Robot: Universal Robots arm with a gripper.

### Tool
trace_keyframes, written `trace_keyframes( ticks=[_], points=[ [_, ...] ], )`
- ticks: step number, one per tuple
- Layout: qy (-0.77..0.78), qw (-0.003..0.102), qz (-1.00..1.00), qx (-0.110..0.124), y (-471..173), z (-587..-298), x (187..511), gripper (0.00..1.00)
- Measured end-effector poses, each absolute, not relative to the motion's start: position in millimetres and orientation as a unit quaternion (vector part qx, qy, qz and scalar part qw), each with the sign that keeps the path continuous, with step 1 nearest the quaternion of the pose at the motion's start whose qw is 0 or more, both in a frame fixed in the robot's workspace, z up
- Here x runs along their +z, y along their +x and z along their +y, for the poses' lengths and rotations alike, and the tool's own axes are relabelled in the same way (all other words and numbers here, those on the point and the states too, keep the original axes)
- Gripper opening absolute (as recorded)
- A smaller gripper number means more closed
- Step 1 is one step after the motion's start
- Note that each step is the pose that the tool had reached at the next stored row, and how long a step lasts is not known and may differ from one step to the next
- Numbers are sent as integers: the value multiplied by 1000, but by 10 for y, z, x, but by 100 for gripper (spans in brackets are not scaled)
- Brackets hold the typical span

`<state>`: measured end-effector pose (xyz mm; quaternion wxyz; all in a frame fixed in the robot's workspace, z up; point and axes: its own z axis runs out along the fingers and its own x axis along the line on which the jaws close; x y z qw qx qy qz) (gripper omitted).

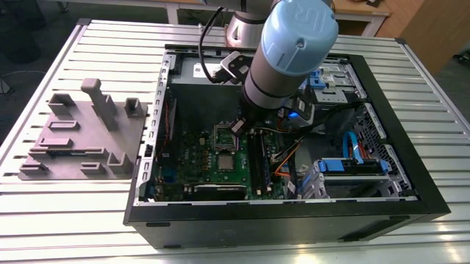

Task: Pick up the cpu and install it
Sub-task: 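Close the cpu cover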

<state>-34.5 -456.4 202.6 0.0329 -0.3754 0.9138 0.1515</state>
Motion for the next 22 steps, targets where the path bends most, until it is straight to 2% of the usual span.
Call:
trace_keyframes(
  ticks=[10, 22],
  points=[
    [-383, 33, 910, 154, -354, -4547, 1994, 10],
    [-386, 28, 911, 145, -366, -4542, 2032, 10]
  ],
)
